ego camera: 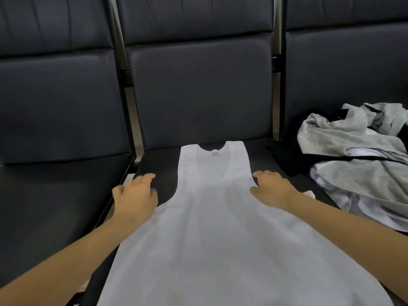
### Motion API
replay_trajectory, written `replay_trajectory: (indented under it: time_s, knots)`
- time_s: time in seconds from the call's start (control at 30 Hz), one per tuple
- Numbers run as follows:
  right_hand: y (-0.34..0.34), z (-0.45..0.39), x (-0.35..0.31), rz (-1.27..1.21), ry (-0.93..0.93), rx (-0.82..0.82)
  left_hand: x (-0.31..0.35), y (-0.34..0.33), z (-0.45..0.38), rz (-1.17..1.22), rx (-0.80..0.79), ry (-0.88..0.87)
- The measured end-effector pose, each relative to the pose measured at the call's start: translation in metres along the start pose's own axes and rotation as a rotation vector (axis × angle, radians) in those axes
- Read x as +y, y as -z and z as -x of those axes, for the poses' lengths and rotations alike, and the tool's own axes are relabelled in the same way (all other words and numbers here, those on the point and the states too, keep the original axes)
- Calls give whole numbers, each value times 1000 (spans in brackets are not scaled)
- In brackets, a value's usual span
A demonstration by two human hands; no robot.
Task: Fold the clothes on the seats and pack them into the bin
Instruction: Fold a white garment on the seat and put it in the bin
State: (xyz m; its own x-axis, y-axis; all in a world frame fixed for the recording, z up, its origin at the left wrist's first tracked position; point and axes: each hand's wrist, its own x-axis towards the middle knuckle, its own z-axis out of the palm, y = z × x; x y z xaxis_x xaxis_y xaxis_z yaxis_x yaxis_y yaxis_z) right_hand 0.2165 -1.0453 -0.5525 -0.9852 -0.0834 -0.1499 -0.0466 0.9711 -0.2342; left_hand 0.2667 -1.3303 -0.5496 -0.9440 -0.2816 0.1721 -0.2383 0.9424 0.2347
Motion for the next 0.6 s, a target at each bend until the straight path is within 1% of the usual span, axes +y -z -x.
replay_trajectory:
  time_s: [0.07,0.2,0.27,0.33,0.37,0.43,0.53,0.6]
  knots:
    - [-1,-26,-5,-171,-45,22,12,-6,-20,55,-31,-13]
    - [-3,-79,-10,-486,-197,112,36,-37,-64,302,-171,62]
    - [-4,-104,-12,-641,-270,156,50,-49,-85,310,-250,127]
    - [-3,-124,-14,-752,-339,143,62,-58,-104,268,-300,216]
    - [-2,-131,-14,-745,-361,119,66,-62,-113,242,-316,245]
    - [2,-143,-15,-662,-372,75,71,-67,-126,173,-339,232]
    - [11,-154,-20,-613,-324,14,78,-66,-137,43,-341,100]
    - [15,-164,-23,-620,-282,20,81,-62,-143,15,-275,35]
